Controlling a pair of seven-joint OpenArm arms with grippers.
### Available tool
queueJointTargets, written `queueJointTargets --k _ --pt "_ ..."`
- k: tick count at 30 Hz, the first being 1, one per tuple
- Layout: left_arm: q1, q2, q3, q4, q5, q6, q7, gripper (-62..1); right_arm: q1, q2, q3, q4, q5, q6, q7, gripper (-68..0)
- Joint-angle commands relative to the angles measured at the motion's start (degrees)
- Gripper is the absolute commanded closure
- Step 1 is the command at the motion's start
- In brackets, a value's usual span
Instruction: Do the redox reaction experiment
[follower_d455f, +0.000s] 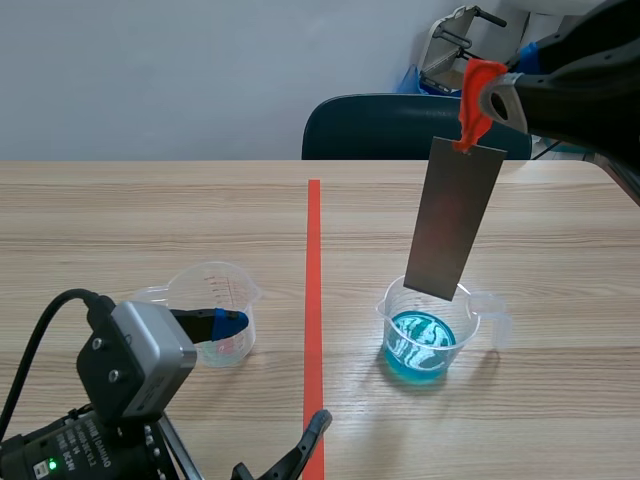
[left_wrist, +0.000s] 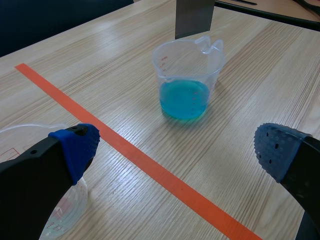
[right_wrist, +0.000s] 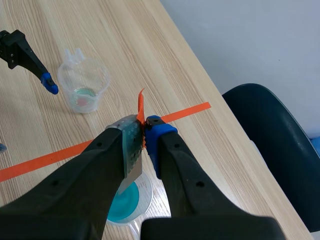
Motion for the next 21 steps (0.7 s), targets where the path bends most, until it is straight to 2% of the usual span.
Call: queueJointTargets --k 1,8,9,15,19,20,21 --pt "0.46 0.44 0.15 1.77 -0.22 -0.11 -1.09 -62.3 0.68 0.00 0.81 0.59 0.63 0.35 0.61 -0.8" --pt "0.44 0.46 0.15 1.77 -0.22 -0.11 -1.11 -62.3 0.68 0.00 0.81 0.59 0.63 0.35 0.61 -0.8" --pt "0.44 0.46 0.15 1.77 -0.22 -0.11 -1.11 -60.4 0.68 0.00 0.81 0.59 0.63 0.35 0.61 -0.8" --pt "-0.70 1.29 0.17 1.66 -0.20 0.09 -0.90 -33.3 0.68 0.00 0.81 0.59 0.63 0.35 0.61 -0.8" --pt "-2.62 1.97 0.46 1.66 -0.22 0.00 -0.83 -7.0 0.68 0.00 0.81 0.59 0.63 0.35 0.59 -0.8" --pt "-3.19 2.16 0.72 1.66 -0.17 -0.07 -0.87 -4.0 0.68 0.02 0.81 0.59 0.63 0.35 0.59 -0.8" --pt "-3.80 2.36 0.98 1.62 -0.17 -0.13 -0.98 -4.0 0.68 0.02 0.81 0.59 0.63 0.35 0.59 -0.8"
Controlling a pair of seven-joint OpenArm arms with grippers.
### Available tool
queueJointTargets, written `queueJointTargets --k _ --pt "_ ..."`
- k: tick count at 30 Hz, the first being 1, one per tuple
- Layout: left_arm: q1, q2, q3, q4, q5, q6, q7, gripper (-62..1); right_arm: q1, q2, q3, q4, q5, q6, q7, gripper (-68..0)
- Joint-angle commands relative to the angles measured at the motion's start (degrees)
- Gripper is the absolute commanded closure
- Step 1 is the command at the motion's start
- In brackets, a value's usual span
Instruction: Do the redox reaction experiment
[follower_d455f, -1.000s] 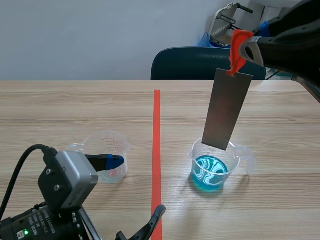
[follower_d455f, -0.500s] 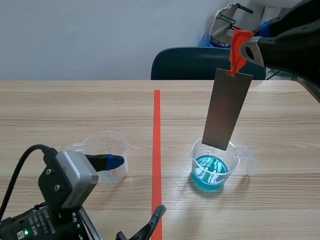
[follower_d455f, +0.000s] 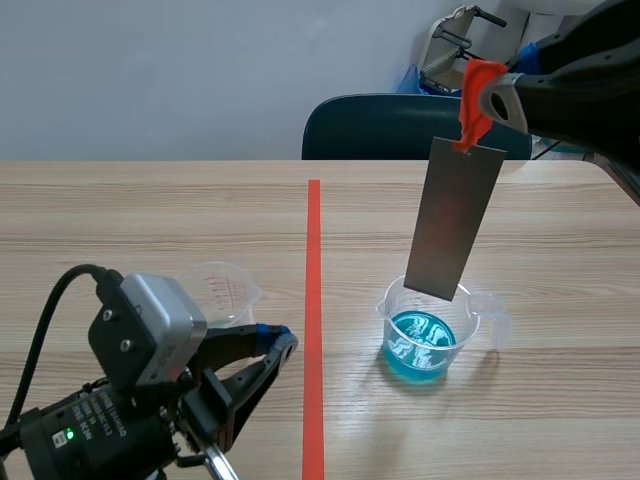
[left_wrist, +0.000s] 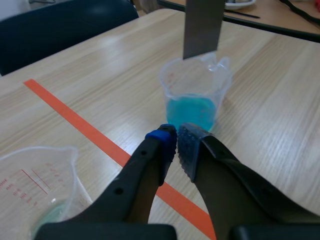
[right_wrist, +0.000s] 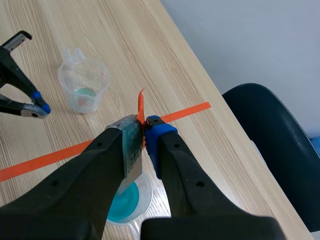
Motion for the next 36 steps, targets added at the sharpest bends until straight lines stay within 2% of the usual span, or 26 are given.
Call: queueJointTargets --k 1,5,14,23,27,36 --pt "-1.31 0.87 1.09 1.55 -0.17 -0.15 -0.94 -4.0 0.68 0.02 0.81 0.59 0.63 0.35 0.61 -0.8" --pt "-5.79 2.75 3.61 -0.33 -0.15 -0.15 0.42 -2.7 0.68 0.02 0.81 0.59 0.66 0.35 0.63 -0.8" --pt "-16.46 9.64 9.86 -9.73 -0.20 -0.13 1.90 -2.7 0.68 0.02 0.81 0.59 0.66 0.35 0.63 -0.8" --pt "-21.16 15.67 10.58 -16.13 -0.15 -0.20 2.32 -2.7 0.68 0.02 0.81 0.59 0.66 0.35 0.63 -0.8" --pt "-21.94 17.05 10.56 -17.46 -0.13 -0.17 2.78 -2.7 0.68 0.00 0.81 0.59 0.66 0.35 0.63 -0.8" --pt "-21.90 17.18 10.56 -17.49 0.07 -0.15 2.75 -2.7 0.68 0.00 0.81 0.59 0.66 0.35 0.63 -0.8"
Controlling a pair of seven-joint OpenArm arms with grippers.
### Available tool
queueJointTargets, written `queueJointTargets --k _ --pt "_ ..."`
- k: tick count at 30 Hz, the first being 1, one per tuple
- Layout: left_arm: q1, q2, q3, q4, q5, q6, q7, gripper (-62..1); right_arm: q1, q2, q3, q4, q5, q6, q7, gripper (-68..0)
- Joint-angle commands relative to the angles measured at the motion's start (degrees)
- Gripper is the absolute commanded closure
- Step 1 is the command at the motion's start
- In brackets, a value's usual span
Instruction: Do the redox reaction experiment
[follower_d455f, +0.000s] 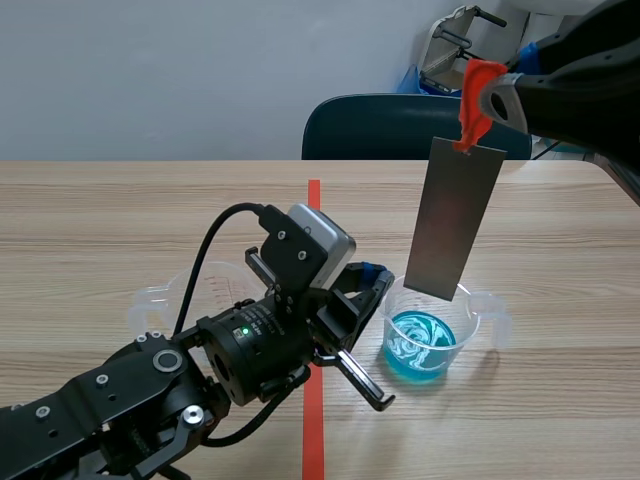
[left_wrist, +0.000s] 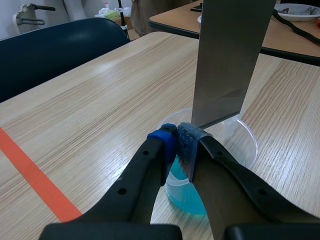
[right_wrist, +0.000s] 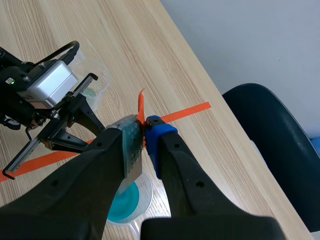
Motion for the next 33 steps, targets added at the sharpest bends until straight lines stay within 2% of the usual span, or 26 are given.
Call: queueJointTargets --k 1,5,11,20,24,27,33 --pt "-0.15 0.24 -0.15 1.09 -0.17 -0.11 -0.72 -2.7 0.68 0.00 0.81 0.59 0.66 0.35 0.63 -0.8" --pt "0.92 -1.14 -0.66 1.33 -0.24 -0.09 -2.16 -2.7 0.70 0.00 0.81 0.59 0.66 0.35 0.63 -0.8" --pt "7.76 -6.69 -4.96 6.49 -0.61 -0.09 -2.99 -2.7 0.70 0.00 0.81 0.59 0.66 0.35 0.63 -0.8" --pt "25.73 -18.14 -15.08 19.78 -0.70 1.22 -3.56 -2.7 0.70 0.00 0.81 0.59 0.66 0.35 0.63 -0.8" --pt "35.19 -22.45 -20.81 26.18 -2.60 1.46 -3.48 -2.7 0.70 0.00 0.81 0.59 0.66 0.35 0.63 -0.8" --pt "42.38 -24.15 -26.36 30.21 -4.90 1.66 -3.30 -2.7 0.70 0.00 0.81 0.59 0.66 0.35 0.63 -0.8" --pt "54.51 -24.15 -36.44 36.04 -5.31 2.97 -2.99 -2.7 0.70 0.00 0.81 0.59 0.66 0.35 0.63 -0.8"
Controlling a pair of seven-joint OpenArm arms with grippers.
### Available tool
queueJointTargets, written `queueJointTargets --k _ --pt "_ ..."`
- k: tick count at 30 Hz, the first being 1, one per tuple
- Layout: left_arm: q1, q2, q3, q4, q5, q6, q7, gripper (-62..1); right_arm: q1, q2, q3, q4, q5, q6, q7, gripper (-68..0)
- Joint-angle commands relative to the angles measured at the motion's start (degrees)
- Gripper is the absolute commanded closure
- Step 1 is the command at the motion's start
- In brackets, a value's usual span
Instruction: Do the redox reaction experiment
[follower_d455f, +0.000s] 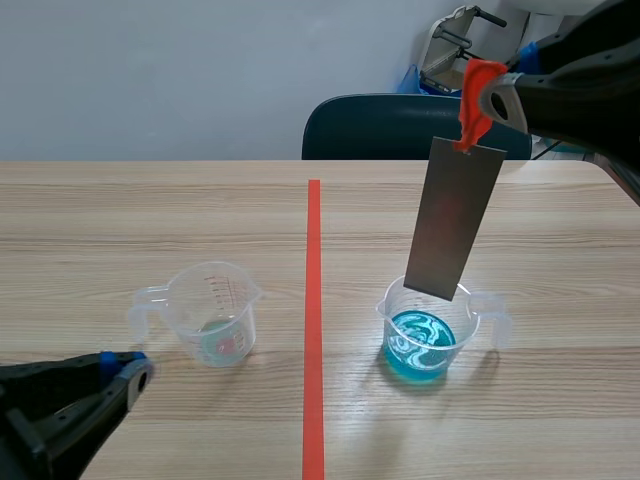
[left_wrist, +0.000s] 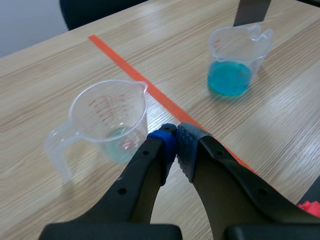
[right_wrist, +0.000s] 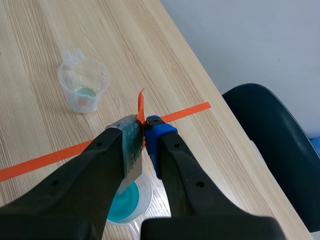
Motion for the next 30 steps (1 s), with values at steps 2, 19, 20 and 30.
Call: queueJointTargets --k 2,19,20,30 --pt "2.78 0.94 -2.23 2.47 -1.62 0.39 -0.39 -2.7 0.70 0.00 0.81 0.59 0.63 0.35 0.63 -0.8" --pt "12.26 6.19 -16.76 5.01 -6.88 0.24 2.60 -7.4 0.70 0.00 0.81 0.59 0.63 0.35 0.63 -0.8" --pt "12.26 6.19 -16.76 5.03 -6.88 0.24 2.58 -12.2 0.70 0.00 0.81 0.59 0.63 0.35 0.63 -0.8" --pt "12.11 6.16 -16.74 5.07 -7.04 0.17 0.46 -62.3 0.70 0.00 0.81 0.59 0.63 0.35 0.63 -0.8"
